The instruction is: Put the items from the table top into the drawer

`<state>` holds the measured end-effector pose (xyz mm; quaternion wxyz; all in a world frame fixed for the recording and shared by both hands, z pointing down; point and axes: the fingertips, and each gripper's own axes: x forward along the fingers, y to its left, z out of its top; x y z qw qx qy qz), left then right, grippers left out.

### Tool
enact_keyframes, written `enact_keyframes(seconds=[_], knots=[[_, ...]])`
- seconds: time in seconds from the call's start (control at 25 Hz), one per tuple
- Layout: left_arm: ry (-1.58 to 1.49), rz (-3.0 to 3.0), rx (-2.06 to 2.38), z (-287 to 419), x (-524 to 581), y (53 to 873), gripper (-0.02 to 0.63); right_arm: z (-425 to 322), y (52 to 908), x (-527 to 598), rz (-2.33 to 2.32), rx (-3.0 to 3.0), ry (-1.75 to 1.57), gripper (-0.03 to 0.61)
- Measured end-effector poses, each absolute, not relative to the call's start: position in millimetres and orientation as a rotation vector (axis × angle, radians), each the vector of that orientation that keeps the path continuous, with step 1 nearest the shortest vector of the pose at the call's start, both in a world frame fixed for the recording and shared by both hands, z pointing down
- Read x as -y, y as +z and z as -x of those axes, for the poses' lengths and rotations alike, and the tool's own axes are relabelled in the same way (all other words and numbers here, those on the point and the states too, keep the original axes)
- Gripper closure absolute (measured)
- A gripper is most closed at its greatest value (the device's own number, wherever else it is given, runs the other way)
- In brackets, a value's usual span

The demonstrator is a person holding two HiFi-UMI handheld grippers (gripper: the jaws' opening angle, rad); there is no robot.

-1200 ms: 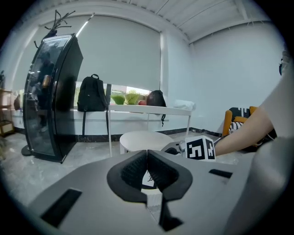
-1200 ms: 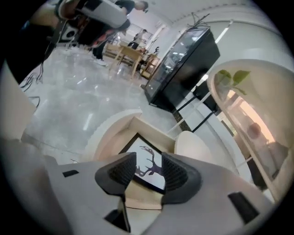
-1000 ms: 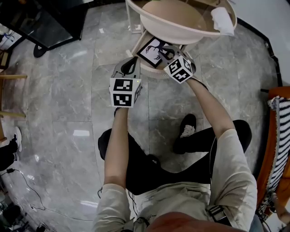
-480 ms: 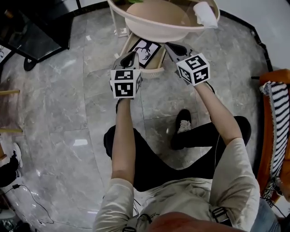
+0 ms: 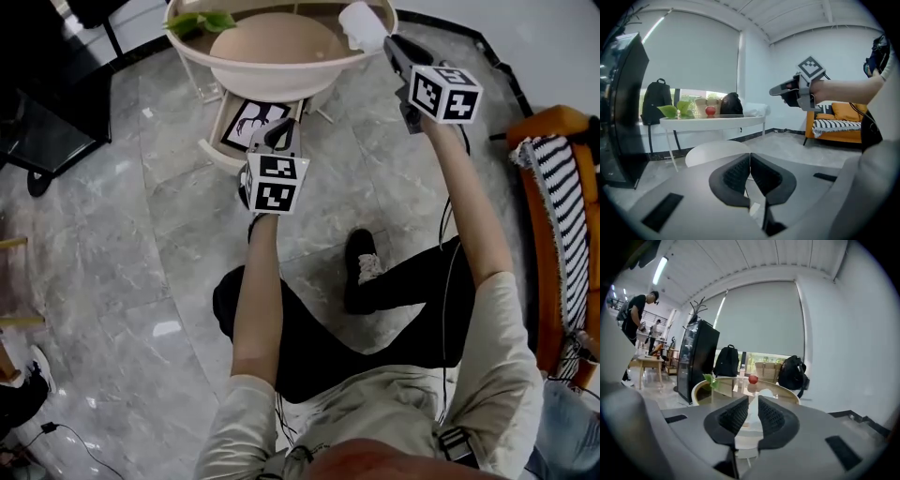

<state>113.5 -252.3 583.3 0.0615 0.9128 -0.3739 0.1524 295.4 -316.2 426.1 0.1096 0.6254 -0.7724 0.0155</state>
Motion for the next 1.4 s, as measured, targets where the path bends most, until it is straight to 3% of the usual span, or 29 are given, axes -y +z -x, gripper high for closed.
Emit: enact_keyframes(seconds=[0.08, 0.12, 0.36, 0.72, 0.8, 0.88, 1.4], knots=[[0.489, -2.755, 1.112, -117.4, 249.9, 590.8, 0.592, -308.4, 427.2, 328.3, -1.849, 2.238, 0.079, 0.421], [0.496, -2.747, 1.106, -119.0, 249.3, 594.0, 0.592, -312.3, 430.3, 333.9, -1.84, 2.227, 0.103, 0.392], [0.566, -2.756, 1.114, -109.6, 243.7, 599.5, 0.592, -320.4, 458.5, 378.5, -1.813, 2.143, 0.226, 0.301], [0.573, -2.704, 1.216, -63.2, 244.5, 601.9, 0.592, -322.3, 491.2, 399.5, -1.825, 2.041, 0.366, 0.302], [0.565, -2.693, 1.225, -55.4, 246.5, 602.8, 0.592, -318.6, 488.3, 398.1, -1.83, 2.034, 0.319, 0.364], [0.554, -2.686, 1.23, -50.4, 247.6, 602.6, 0.592, -308.0, 485.2, 394.5, -1.803, 2.048, 0.285, 0.384], [0.472, -2.623, 1.31, -13.0, 248.9, 594.4, 0.592, -147.3, 486.7, 349.1, -1.394, 2.346, 0.168, 0.396]])
